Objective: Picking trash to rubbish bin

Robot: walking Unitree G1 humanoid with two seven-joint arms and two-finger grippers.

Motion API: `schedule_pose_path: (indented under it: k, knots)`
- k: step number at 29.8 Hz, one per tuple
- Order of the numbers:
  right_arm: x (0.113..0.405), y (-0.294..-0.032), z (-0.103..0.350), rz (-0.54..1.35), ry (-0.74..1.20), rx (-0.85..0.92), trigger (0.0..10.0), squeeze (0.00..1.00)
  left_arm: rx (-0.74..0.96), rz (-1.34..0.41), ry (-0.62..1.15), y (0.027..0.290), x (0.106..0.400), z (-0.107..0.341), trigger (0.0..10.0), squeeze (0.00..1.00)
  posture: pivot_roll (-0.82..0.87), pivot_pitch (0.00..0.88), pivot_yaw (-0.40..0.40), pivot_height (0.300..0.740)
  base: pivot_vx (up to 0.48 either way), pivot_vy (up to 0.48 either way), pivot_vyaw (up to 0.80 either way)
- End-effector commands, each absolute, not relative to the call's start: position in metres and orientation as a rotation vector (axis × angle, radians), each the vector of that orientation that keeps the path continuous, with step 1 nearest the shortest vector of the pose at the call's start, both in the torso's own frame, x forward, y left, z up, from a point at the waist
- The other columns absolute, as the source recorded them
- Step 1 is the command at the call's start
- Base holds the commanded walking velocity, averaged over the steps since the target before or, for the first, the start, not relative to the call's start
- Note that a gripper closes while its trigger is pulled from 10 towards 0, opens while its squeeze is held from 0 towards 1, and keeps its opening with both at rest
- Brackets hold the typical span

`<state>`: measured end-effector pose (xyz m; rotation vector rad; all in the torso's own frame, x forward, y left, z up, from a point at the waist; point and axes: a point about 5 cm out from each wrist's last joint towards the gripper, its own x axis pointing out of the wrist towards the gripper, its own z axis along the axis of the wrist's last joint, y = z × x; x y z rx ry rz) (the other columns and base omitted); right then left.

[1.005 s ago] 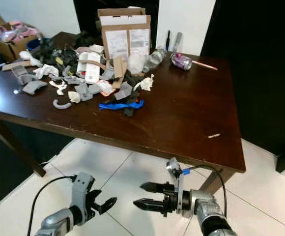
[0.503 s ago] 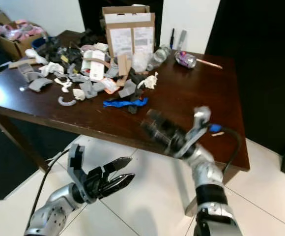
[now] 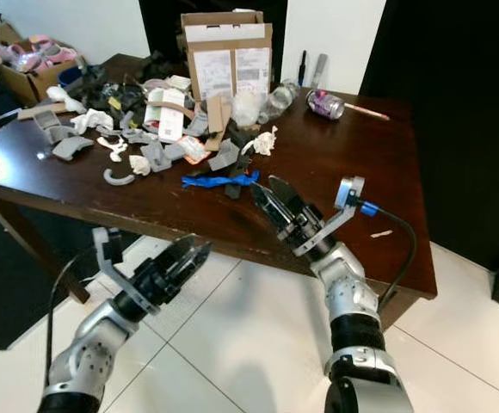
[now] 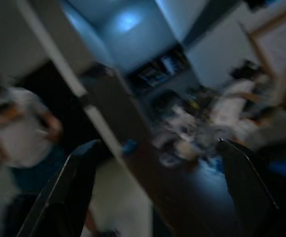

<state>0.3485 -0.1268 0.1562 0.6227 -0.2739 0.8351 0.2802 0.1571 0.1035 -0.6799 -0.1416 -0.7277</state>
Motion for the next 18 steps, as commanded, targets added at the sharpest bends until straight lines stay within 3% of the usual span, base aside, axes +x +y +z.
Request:
schedule_pose_path:
  k: [1, 11, 18]
  knots:
    - [0.349, -0.125, 0.146, 0.8, -0.217, 0.575, 10.0, 0.0, -0.691, -0.641, -0.142, 0.166, 0.282, 0.099, 10.0, 0.0, 0.1, 0.099, -0.047, 0.74, 0.0, 0.0, 0.0]
    - [0.345, -0.109, 0.131, 0.794, -0.132, 0.46, 10.0, 0.0, -0.676, -0.642, -0.119, 0.16, 0.28, 0.096, 10.0, 0.0, 0.1, 0.103, -0.041, 0.74, 0.0, 0.0, 0.0]
    - [0.344, -0.105, 0.122, 0.794, -0.102, 0.378, 10.0, 0.0, -0.66, -0.658, -0.119, 0.156, 0.283, 0.098, 10.0, 0.0, 0.09, 0.103, -0.035, 0.74, 0.288, 0.0, 0.0]
